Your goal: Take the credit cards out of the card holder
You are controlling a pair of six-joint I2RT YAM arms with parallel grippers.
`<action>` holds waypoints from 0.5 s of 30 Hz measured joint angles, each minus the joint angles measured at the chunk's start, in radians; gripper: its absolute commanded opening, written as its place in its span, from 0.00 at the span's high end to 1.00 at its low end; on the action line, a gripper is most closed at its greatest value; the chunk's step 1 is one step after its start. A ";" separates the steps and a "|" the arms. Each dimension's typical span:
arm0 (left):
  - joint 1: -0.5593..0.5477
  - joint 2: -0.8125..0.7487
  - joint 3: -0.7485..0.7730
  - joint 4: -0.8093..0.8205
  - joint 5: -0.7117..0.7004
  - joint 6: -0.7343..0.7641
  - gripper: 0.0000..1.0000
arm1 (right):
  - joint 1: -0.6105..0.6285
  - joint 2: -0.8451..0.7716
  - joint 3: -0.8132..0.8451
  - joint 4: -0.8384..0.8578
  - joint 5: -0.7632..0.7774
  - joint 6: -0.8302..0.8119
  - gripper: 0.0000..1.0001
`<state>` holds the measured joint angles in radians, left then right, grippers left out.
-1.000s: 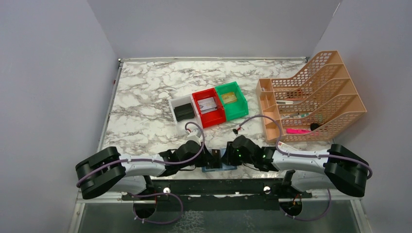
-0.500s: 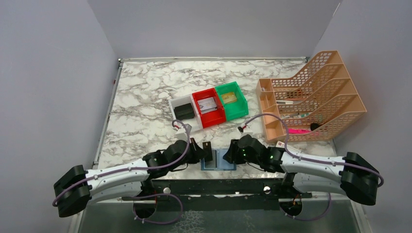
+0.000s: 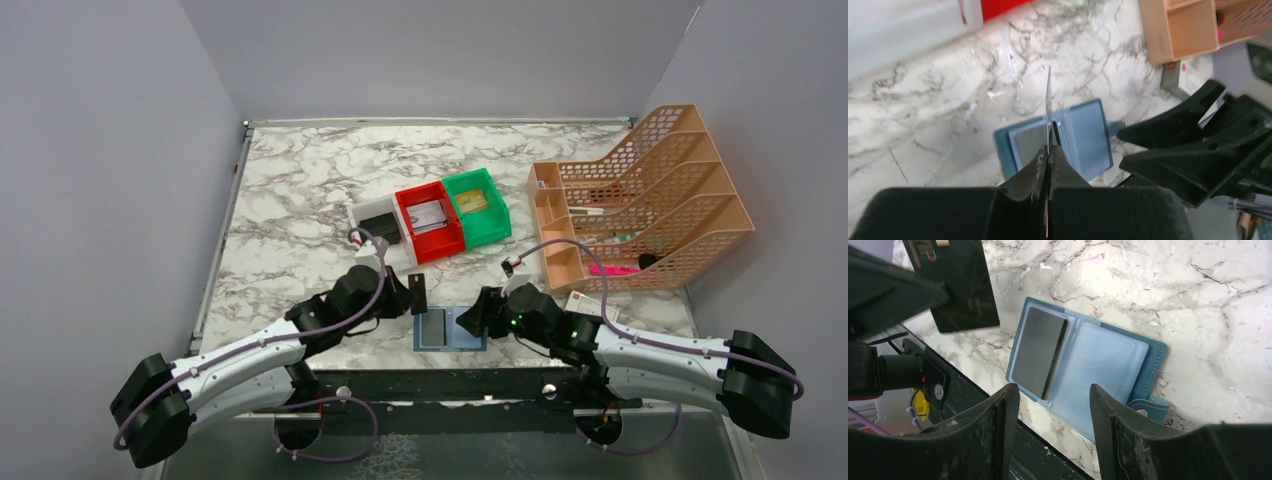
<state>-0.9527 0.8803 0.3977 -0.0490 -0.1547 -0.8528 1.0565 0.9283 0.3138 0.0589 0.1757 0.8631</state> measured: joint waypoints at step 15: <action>0.217 -0.092 -0.184 0.298 0.485 -0.018 1.00 | -0.014 0.071 -0.007 0.227 -0.184 -0.035 0.41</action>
<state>-0.7353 0.7887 0.2134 0.2493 0.3302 -0.8703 1.0428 0.9993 0.3069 0.2859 -0.0082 0.8284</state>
